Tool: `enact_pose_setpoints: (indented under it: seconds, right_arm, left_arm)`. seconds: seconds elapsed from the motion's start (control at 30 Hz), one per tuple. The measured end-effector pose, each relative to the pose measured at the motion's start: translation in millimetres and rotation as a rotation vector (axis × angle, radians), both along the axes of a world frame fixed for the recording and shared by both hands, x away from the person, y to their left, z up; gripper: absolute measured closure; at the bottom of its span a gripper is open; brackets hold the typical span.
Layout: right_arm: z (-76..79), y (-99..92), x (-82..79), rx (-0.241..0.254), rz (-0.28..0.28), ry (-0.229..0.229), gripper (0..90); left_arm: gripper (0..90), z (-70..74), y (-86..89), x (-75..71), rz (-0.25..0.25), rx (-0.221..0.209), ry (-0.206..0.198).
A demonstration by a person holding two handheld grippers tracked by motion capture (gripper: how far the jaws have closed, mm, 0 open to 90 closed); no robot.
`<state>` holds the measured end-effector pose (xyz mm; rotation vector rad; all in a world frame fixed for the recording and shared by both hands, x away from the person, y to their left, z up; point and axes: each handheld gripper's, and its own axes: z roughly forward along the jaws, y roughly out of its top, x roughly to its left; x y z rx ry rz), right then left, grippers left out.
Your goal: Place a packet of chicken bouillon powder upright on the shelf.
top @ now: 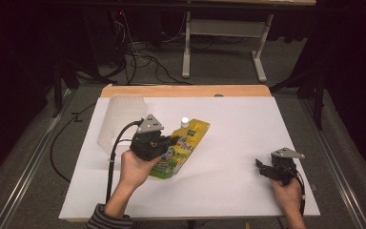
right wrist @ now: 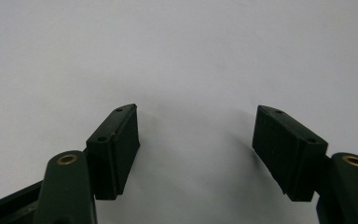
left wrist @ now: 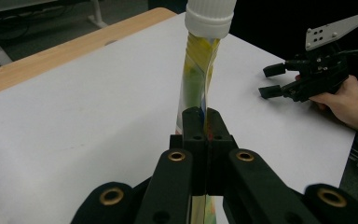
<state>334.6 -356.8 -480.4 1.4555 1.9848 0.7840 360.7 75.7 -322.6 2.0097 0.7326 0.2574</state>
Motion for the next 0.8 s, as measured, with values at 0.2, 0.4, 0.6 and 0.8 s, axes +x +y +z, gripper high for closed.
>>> enact_pose_setpoints:
  seconds: [0.2, 0.4, 0.6, 0.8]
  right_arm:
    - [0.0, 0.2, -0.2, -0.005, 0.001, -0.003, 31.9]
    - [0.0, 0.3, -0.2, -0.004, 0.001, -0.003, 32.0]
    - [0.0, 0.3, -0.3, -0.005, 0.002, -0.003, 32.0]
    - [0.0, 0.7, -0.4, -0.006, 0.001, -0.004, 32.0]
  left_arm:
    - [90.0, 5.9, 7.6, 4.1, 0.016, -0.015, -0.005]
    - [90.0, 12.3, 17.0, 5.7, 0.034, -0.016, -0.015]
    - [90.0, 17.1, 27.8, 7.2, 0.058, -0.036, -0.02]
    - [90.0, 20.7, 37.5, 10.9, 0.077, -0.047, -0.021]
